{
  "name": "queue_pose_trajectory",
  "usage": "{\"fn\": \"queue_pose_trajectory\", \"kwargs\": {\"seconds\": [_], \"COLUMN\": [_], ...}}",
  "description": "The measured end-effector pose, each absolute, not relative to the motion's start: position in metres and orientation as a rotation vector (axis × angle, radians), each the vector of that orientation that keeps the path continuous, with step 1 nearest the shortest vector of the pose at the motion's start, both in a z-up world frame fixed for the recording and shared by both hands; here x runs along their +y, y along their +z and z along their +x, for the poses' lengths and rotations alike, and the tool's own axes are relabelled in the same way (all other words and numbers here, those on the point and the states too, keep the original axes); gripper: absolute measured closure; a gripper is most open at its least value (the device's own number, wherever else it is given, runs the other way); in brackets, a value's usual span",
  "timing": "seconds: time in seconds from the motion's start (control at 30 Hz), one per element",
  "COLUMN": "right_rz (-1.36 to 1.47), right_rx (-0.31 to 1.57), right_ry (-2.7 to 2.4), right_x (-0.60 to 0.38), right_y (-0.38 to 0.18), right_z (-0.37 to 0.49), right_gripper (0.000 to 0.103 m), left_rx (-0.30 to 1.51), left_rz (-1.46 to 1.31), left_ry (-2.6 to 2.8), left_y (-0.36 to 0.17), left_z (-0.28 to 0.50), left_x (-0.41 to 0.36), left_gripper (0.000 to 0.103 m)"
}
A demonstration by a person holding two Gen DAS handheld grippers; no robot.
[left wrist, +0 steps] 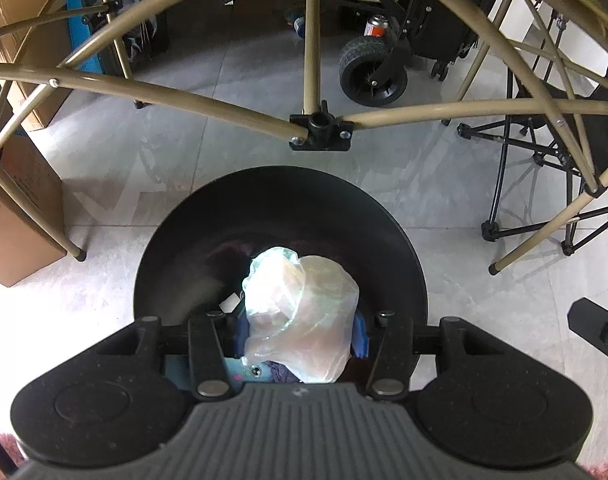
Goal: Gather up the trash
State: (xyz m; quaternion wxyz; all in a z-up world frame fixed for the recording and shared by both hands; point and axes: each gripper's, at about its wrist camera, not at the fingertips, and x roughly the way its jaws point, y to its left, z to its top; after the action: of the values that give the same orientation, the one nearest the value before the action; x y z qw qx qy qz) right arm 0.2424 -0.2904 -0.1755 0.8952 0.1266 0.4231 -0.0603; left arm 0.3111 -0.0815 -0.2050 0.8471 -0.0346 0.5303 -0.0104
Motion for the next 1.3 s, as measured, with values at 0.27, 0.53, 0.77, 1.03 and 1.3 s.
{"fn": "queue_pose_trajectory", "kwargs": {"seconds": [0.27, 0.53, 0.77, 1.03, 1.3], "right_rz": [0.271, 0.27, 0.267, 0.262, 0.245], "right_rx": [0.889, 0.888, 0.89, 0.89, 0.869], "right_ry": [-0.128, -0.131, -0.123, -0.117, -0.078], "right_x": [-0.291, -0.289, -0.288, -0.285, -0.274], "right_y": [-0.179, -0.179, -0.178, -0.177, -0.169], "right_z": [0.241, 0.241, 0.241, 0.241, 0.237], "right_gripper": [0.0, 0.0, 0.0, 0.0, 0.0], "left_rx": [1.138, 1.135, 1.113, 1.095, 1.02], "left_rz": [-0.062, -0.075, -0.057, -0.045, -0.019], "left_ry": [0.014, 0.057, 0.042, 0.031, 0.02], "left_y": [-0.214, -0.215, -0.211, -0.207, -0.191], "left_z": [0.317, 0.317, 0.316, 0.312, 0.298], "left_x": [-0.081, -0.075, -0.077, -0.077, -0.07], "left_gripper": [0.055, 0.0, 0.0, 0.0, 0.0]}}
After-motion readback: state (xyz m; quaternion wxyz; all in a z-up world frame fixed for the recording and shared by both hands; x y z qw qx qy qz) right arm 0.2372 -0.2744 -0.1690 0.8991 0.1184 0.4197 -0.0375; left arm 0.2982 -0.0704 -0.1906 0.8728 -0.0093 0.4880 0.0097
